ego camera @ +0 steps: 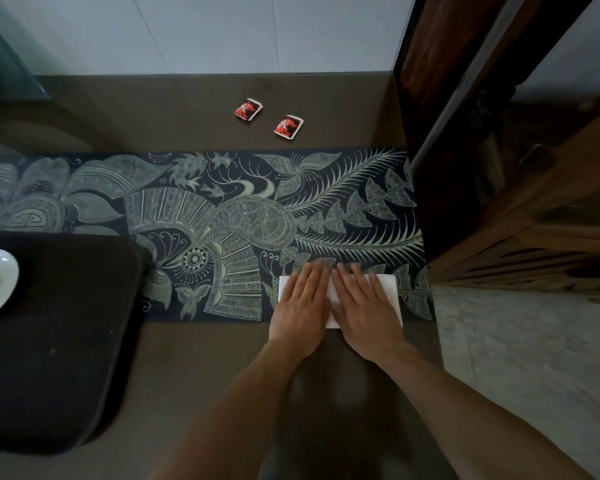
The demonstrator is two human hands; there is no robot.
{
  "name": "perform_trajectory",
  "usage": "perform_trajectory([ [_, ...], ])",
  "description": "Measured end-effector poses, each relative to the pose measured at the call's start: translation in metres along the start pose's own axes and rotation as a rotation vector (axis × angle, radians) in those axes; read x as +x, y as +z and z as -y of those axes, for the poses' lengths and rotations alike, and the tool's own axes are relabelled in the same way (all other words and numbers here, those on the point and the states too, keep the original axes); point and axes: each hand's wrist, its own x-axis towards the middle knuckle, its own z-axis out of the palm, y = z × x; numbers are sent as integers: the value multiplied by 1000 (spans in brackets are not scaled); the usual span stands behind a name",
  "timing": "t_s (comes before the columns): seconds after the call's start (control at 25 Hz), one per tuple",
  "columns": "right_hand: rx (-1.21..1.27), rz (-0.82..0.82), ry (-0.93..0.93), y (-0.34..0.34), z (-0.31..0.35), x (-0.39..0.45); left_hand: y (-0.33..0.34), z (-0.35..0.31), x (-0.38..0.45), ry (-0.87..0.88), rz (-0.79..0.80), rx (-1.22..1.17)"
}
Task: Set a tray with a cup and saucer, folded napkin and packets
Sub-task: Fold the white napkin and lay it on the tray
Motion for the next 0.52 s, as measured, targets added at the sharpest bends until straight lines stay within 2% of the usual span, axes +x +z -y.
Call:
perform_trajectory([
  [0.28, -1, -2, 20, 4, -7, 0, 6, 10, 0, -10, 3, -19],
  [0.52, -60, 6, 150, -1, -52, -19, 0, 46, -15, -89, 38, 46],
])
